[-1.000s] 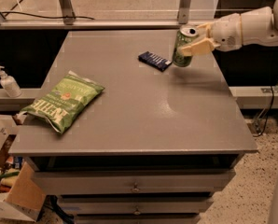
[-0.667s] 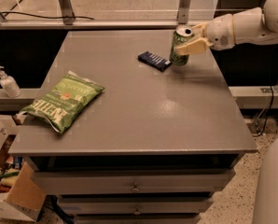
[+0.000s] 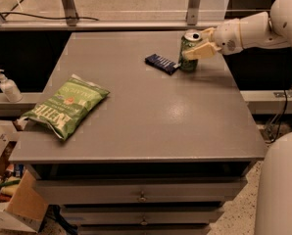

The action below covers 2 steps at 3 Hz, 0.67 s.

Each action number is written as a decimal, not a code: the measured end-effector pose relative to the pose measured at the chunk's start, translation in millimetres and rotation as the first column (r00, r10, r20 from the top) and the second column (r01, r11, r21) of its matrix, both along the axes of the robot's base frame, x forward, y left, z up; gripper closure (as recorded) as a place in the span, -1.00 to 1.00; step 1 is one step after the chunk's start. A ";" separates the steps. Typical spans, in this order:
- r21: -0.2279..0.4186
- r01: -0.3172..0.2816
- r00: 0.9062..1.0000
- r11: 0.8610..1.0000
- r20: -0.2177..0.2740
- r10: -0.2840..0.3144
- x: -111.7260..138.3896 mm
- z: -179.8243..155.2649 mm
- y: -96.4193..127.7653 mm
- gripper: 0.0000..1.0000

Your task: Move green can near rxbar blueberry

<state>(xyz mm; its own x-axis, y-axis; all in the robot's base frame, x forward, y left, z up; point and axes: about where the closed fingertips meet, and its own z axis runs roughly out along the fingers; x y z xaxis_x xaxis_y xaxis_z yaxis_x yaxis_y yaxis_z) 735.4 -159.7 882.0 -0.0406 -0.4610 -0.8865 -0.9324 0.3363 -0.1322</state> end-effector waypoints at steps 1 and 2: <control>-0.002 0.012 1.000 1.000 -0.013 -0.012 2.8 -7.1 -5.2 1.00; -0.004 0.019 1.000 1.000 -0.024 -0.019 2.8 -9.8 -8.7 0.65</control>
Offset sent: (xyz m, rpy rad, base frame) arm 0.0015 -0.0211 -0.0084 -0.0089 0.0319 -0.0398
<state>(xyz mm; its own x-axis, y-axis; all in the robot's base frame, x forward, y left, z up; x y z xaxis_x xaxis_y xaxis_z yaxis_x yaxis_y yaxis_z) 738.2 -168.3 872.2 -0.0706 -0.4631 -0.8835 -0.9287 0.3538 -0.1112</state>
